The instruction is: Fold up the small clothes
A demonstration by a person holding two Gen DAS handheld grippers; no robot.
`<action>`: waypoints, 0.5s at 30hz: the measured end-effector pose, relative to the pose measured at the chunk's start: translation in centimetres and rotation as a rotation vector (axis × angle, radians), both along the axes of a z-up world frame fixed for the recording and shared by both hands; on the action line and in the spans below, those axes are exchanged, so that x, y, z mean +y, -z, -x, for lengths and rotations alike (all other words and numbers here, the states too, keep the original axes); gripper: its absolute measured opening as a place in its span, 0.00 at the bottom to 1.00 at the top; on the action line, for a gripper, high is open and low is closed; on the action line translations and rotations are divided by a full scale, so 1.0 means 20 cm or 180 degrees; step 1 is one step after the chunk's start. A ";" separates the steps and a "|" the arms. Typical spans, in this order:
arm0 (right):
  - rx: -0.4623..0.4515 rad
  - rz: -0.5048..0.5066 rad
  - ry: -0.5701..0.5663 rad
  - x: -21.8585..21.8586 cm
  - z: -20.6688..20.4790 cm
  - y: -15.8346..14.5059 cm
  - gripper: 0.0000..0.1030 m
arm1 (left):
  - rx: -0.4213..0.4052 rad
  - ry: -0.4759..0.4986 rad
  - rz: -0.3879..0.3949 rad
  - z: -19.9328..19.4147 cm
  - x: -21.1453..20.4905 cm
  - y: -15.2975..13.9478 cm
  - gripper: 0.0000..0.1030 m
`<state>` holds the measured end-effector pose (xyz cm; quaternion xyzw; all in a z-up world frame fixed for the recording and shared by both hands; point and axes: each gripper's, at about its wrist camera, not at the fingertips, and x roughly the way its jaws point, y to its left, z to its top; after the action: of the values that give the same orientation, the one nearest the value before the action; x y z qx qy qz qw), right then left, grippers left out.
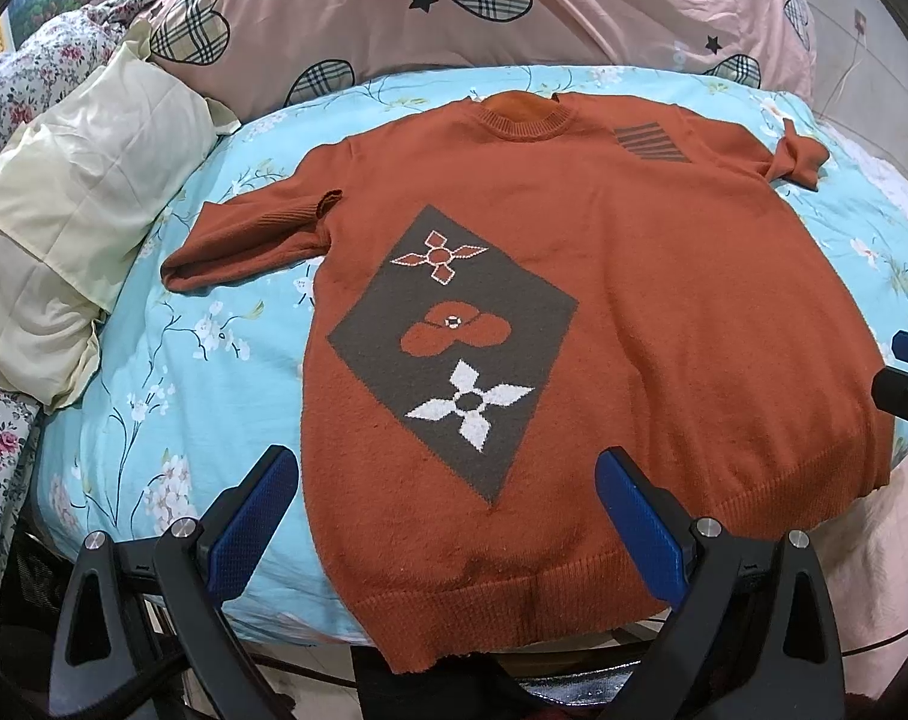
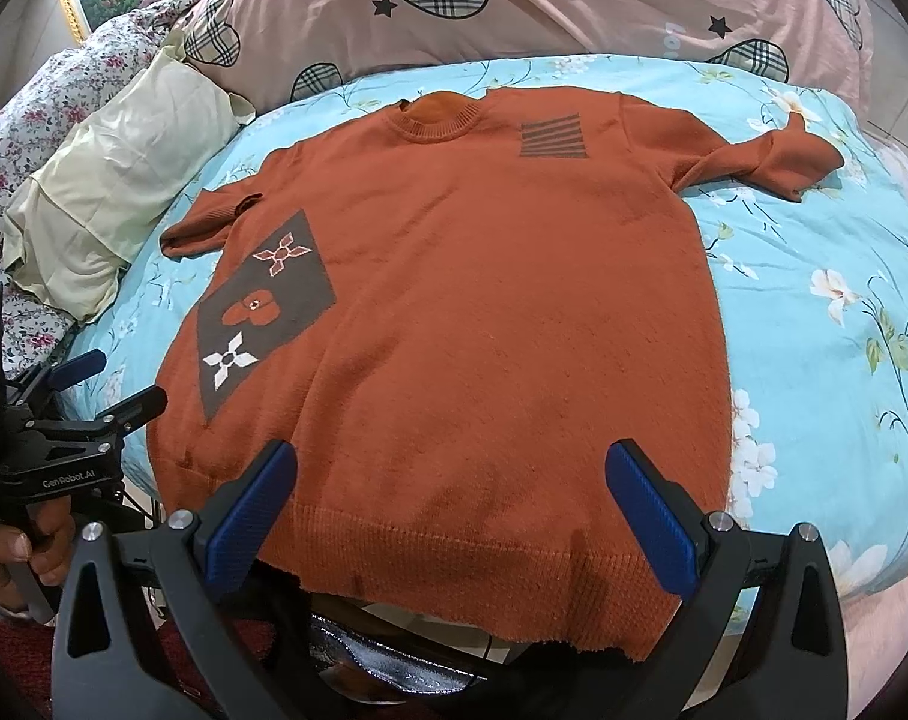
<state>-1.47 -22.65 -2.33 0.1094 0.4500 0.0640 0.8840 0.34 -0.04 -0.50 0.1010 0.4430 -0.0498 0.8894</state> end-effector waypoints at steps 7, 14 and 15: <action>-0.0023 -0.0001 -0.0001 0.00 0.00 0.01 0.99 | 0.0004 -0.0001 0.0004 0.00 0.00 0.01 0.97; -0.0036 -0.0007 0.0003 -0.01 -0.01 0.01 0.99 | 0.0004 -0.0001 0.0002 0.00 -0.02 0.00 0.97; -0.0037 -0.0010 0.0006 0.01 -0.01 0.00 0.99 | 0.0005 0.0002 0.0003 0.00 -0.02 0.00 0.97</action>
<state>-1.37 -22.47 -2.38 0.1109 0.4446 0.0646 0.8865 0.30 -0.44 -0.57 0.1006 0.4436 -0.0504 0.8891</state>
